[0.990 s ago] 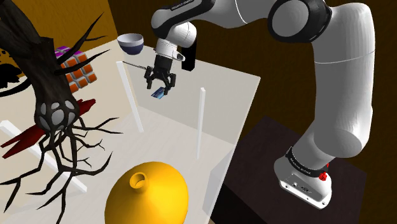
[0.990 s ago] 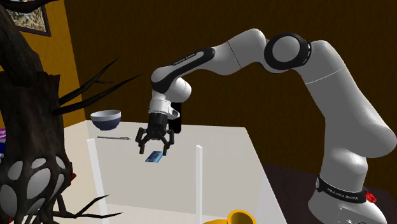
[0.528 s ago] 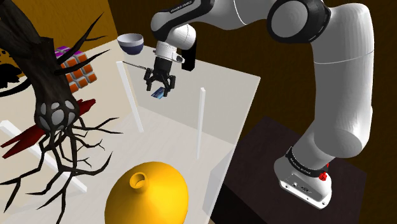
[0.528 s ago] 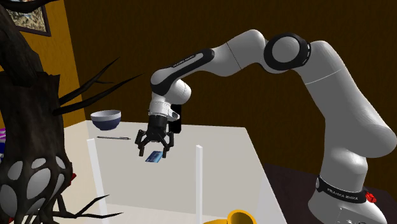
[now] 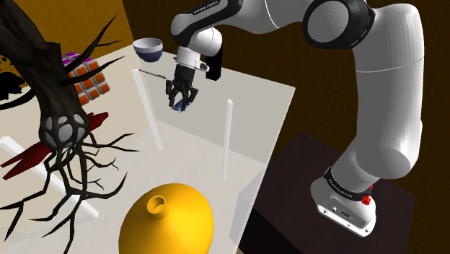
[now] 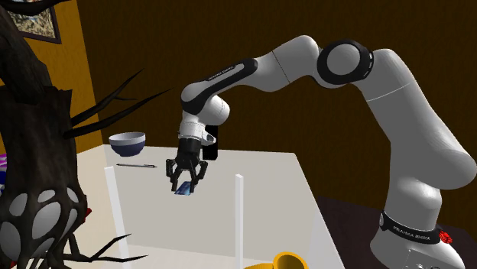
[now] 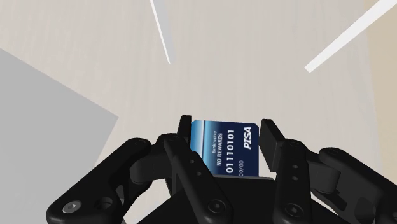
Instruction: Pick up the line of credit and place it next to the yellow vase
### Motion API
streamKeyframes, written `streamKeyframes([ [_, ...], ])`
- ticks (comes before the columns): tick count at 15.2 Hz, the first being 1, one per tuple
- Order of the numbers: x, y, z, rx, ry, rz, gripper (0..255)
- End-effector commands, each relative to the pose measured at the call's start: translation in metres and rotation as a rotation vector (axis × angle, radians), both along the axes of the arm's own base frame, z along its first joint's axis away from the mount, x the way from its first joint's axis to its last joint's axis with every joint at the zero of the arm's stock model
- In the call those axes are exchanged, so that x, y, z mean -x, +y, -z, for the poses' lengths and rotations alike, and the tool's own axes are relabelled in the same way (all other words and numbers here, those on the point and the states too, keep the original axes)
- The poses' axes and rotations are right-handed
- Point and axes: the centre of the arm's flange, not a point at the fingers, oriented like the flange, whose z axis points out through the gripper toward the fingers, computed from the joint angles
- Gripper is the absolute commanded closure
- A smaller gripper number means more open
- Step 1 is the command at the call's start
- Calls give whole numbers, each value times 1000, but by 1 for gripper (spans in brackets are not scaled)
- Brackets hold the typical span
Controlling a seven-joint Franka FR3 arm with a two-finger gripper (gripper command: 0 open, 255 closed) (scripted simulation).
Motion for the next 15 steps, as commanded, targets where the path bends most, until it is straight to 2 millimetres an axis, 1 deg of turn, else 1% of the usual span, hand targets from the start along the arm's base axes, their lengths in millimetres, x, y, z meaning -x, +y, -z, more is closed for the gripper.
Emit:
streamKeyframes([
  [1,0,0,0,0,1,0,255],
  [3,0,0,0,0,0,0,255],
  [15,0,0,-63,0,0,0,255],
])
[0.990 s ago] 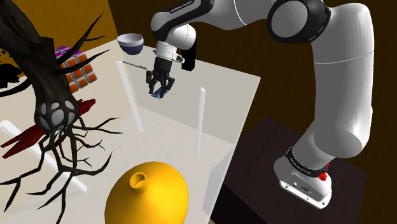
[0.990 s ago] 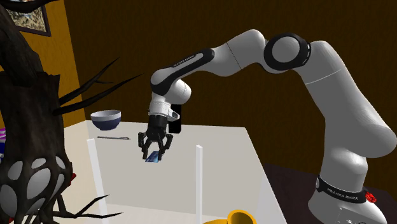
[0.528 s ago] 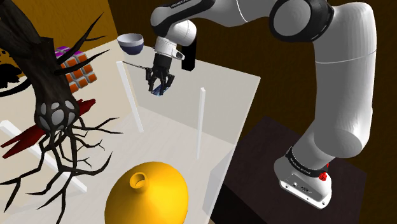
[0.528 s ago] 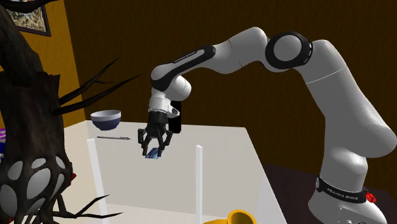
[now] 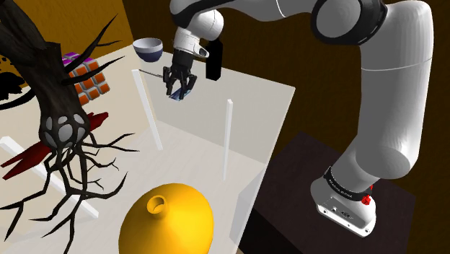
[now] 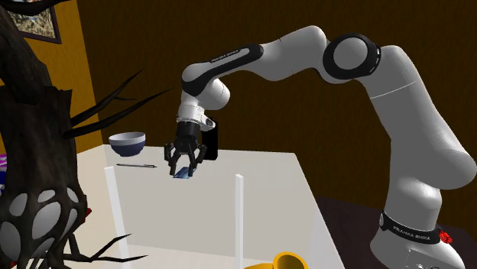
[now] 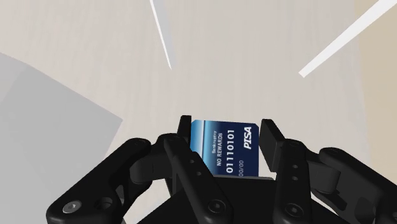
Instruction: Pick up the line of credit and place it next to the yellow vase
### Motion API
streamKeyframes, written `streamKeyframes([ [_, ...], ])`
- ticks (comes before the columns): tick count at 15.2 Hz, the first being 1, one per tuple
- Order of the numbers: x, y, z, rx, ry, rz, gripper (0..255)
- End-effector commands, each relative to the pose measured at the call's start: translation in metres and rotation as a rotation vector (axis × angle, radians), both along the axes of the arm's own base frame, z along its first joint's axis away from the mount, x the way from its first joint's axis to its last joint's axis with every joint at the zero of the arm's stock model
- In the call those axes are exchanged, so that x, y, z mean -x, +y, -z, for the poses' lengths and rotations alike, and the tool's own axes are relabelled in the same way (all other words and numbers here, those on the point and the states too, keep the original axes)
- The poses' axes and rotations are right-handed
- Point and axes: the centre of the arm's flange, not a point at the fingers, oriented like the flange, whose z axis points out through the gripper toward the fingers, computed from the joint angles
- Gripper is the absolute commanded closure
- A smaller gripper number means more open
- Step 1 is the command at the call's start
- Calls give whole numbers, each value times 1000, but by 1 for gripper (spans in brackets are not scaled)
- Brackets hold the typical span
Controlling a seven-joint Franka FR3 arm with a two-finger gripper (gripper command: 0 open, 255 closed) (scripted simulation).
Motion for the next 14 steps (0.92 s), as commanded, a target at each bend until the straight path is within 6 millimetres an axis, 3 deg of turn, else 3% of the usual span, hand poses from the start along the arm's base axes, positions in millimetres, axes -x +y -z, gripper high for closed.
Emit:
streamKeyframes([
  [1,1,0,-11,0,0,0,255],
  [14,1,0,-80,0,0,0,255],
])
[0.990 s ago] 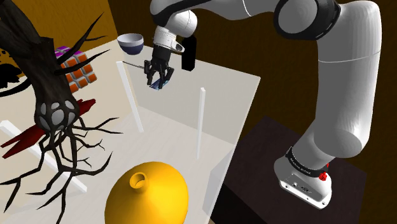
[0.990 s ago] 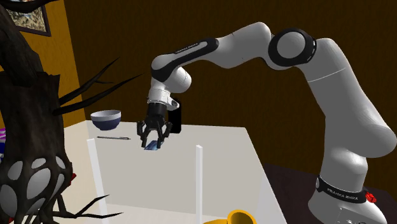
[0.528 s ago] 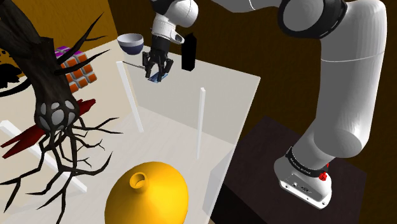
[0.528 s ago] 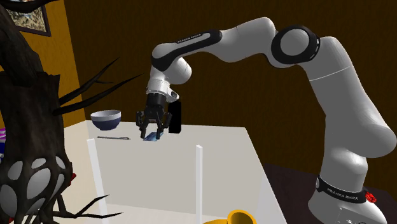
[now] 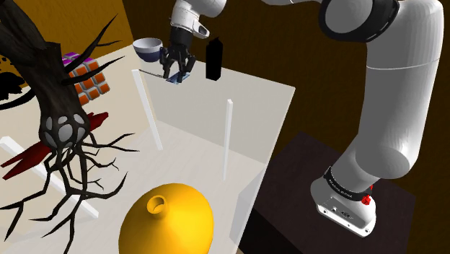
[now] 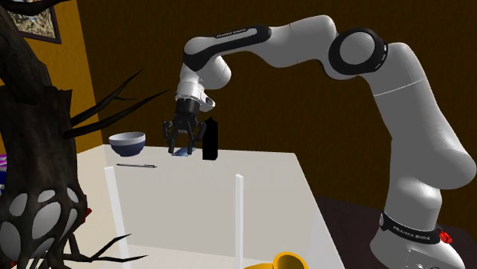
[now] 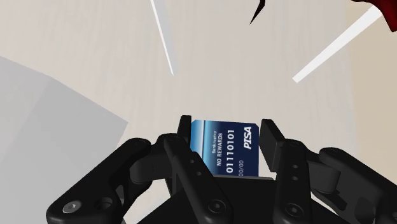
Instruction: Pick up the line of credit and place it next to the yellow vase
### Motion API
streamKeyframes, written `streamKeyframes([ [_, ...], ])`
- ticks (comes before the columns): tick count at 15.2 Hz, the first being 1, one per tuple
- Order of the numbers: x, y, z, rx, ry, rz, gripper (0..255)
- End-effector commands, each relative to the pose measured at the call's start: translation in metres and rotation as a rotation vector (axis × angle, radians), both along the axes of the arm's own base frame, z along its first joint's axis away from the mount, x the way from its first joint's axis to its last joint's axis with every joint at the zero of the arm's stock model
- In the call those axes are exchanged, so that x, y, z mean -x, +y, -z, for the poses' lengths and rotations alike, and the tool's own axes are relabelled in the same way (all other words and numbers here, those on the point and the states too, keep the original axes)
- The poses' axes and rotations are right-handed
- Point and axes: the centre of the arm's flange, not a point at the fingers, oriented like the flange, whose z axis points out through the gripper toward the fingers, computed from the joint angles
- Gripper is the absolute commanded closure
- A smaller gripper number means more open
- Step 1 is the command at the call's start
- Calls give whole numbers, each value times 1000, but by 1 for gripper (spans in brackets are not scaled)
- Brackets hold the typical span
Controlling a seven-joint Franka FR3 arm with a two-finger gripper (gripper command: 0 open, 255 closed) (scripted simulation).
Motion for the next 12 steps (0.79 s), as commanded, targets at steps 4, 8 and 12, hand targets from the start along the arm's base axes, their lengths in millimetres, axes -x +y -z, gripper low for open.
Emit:
streamKeyframes([
  [4,-1,1,-26,0,1,0,255],
  [8,-1,1,-48,0,1,0,255],
  [12,-1,1,-69,0,1,0,255],
])
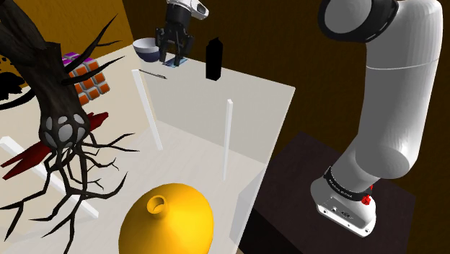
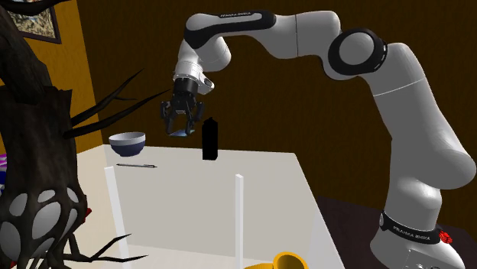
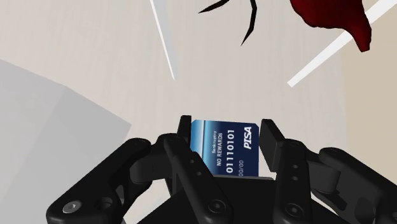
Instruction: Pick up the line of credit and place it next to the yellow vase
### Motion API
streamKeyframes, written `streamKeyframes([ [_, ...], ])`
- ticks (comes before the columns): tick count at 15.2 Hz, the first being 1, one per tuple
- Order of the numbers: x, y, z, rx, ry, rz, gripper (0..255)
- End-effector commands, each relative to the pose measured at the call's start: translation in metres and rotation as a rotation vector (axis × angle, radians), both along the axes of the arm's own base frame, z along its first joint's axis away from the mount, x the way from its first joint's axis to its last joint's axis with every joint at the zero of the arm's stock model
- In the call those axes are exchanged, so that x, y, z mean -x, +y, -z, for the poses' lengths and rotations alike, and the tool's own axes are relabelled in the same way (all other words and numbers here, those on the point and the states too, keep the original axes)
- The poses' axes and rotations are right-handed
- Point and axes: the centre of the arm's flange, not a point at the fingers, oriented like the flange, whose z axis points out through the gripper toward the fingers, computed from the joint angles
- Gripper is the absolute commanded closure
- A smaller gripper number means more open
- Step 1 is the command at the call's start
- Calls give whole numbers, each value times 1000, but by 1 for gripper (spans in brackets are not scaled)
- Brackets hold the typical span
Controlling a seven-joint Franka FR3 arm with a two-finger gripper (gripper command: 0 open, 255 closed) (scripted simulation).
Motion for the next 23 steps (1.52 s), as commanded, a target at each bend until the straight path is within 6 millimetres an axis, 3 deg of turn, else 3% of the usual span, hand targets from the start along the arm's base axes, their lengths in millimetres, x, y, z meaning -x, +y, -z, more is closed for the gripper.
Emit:
streamKeyframes([
  [1,0,0,-11,0,1,0,255],
  [12,0,0,-67,0,1,0,255],
  [23,81,121,-68,0,1,0,255],
])
